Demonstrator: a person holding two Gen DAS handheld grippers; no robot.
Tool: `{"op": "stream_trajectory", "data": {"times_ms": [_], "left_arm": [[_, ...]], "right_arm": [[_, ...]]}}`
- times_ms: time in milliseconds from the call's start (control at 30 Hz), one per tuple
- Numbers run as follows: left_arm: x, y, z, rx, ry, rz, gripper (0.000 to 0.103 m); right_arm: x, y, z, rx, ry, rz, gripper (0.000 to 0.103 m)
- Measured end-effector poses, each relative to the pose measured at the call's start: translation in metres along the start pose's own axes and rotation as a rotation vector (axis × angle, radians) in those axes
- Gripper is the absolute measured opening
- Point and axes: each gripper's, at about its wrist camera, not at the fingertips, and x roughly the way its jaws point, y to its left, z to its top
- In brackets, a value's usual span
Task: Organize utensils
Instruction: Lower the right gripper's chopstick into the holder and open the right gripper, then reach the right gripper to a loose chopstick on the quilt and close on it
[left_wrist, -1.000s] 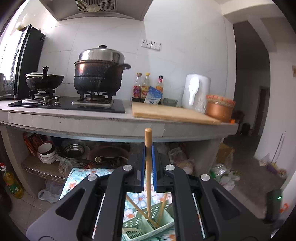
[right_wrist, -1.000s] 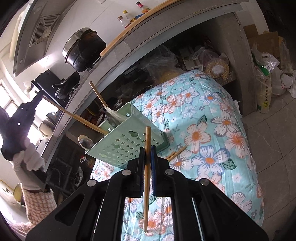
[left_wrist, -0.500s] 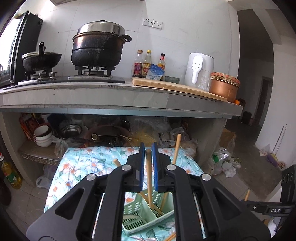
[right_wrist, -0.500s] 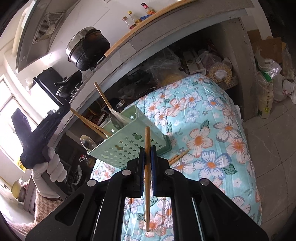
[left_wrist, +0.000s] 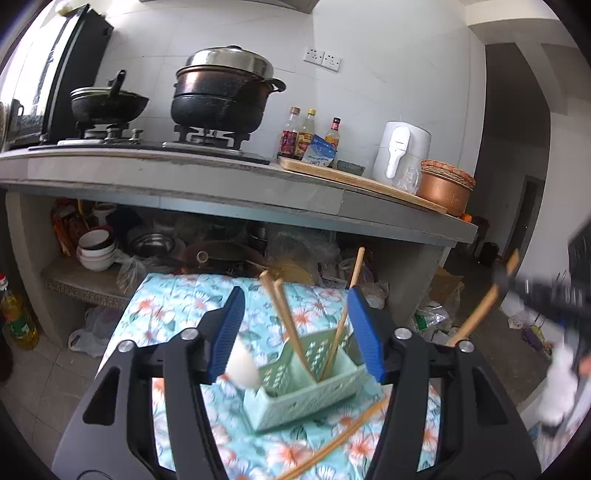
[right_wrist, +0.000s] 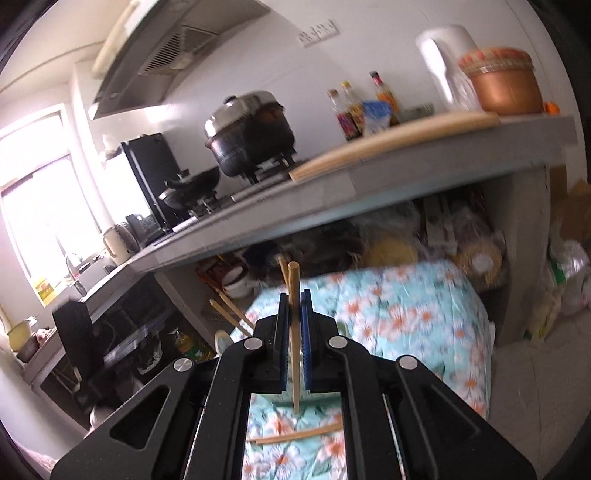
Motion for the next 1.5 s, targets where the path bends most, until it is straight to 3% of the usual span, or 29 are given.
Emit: {"op": "stream_trajectory", "data": {"times_ms": [300, 500, 1067, 1133, 1200, 1367, 1500], "left_arm": [[-0.036, 0.026, -0.046, -0.046, 0.058, 0.004, 0.062], [-0.046, 0.037, -0.077, -0.077, 0.112, 0.029, 0.062], [-0.039, 0.057, -0.091, -0.136, 0.154, 0.040, 0.062], [-0.038, 0.056, -0.091, -0.132, 0.159, 0.039, 0.062], [-0.037, 0.054, -0.092, -0.130, 0.163, 0.041, 0.064], [-0.036, 0.052, -0.092, -0.129, 0.166, 0.042, 0.065], [-0.034, 0.047, -0.093, -0.116, 0.171, 0.043, 0.068]], "right_arm": [[0.026, 0.043, 0.049, -0.112, -0.061, 0.045, 0.006], [0.069, 0.058, 0.052, -0.198, -0.046, -0.023, 0.006], [0.155, 0.050, 0.011, -0.229, 0.208, -0.117, 0.008], [0.155, 0.050, 0.010, -0.237, 0.206, -0.132, 0.012], [0.149, 0.053, 0.013, -0.243, 0.182, -0.138, 0.026], [0.119, 0.061, 0.027, -0.275, 0.071, -0.147, 0.036], [0.090, 0.054, 0.035, -0.235, 0.012, -0.132, 0.038]]}}
